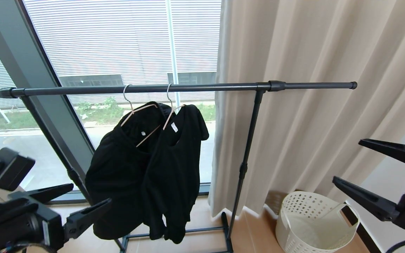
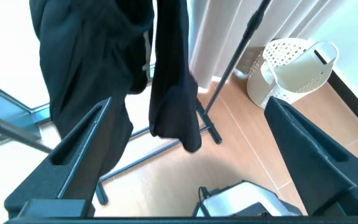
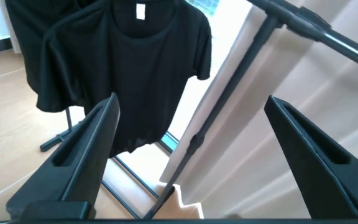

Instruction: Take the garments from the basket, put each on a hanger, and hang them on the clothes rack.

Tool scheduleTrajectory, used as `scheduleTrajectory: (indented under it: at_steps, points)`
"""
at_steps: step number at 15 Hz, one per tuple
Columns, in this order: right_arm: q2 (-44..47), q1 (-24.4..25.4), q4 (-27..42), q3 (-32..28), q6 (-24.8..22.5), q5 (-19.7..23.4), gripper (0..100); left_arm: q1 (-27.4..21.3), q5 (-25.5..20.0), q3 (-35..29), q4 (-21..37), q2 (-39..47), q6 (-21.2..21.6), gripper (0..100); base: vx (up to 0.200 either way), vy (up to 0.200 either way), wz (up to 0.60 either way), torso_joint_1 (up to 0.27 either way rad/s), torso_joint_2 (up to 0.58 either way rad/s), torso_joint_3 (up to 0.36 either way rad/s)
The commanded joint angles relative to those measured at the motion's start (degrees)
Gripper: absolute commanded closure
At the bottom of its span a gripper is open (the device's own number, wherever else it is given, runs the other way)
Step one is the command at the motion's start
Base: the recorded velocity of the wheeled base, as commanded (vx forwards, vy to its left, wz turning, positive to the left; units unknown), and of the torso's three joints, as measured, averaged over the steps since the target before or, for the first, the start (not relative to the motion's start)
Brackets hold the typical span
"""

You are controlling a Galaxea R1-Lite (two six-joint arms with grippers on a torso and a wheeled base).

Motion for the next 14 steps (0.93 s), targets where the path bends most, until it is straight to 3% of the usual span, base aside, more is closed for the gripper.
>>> scheduleTrajectory:
  at_steps: [1,4,5,6,11,12,14]
  points:
    - [-8.03,-0.10,-0.03,6.06,-0.01,-1.79,0,0.52,-0.04,5.96,-0.36,-7.48,-1.22,0,0.000,0.000,0.00,0.000,0.00,0.000]
    - [-15.76,-0.19,1.38,18.19,-0.01,-1.88,0,0.61,-0.04,11.06,-0.36,-13.37,-4.82,0,0.000,0.000,0.00,0.000,0.00,0.000]
    - [-18.13,-0.28,4.28,19.07,0.34,-1.97,0,0.52,-0.04,13.17,-0.36,-15.04,-4.82,0,0.000,0.000,0.00,0.000,0.00,0.000]
    - [-23.32,-1.07,13.16,18.89,1.48,-2.58,0,0.44,-0.13,14.84,-0.36,-16.53,-4.82,0,0.000,0.000,0.00,0.000,0.00,0.000]
    - [-44.24,-1.42,33.90,19.07,2.89,-2.76,0,0.44,-0.13,18.71,-0.36,-20.05,-4.91,0,0.000,0.000,0.00,0.000,0.00,0.000]
    - [-47.14,-1.60,35.66,19.07,3.24,-3.37,0,0.44,-0.13,18.97,-0.36,-20.31,-4.91,0,0.000,0.000,0.00,0.000,0.00,0.000]
    - [-55.14,-4.23,36.54,18.89,4.03,-8.82,0,0.44,-0.13,20.03,-0.36,-21.10,-4.82,0,0.000,0.000,0.00,0.000,0.00,0.000]
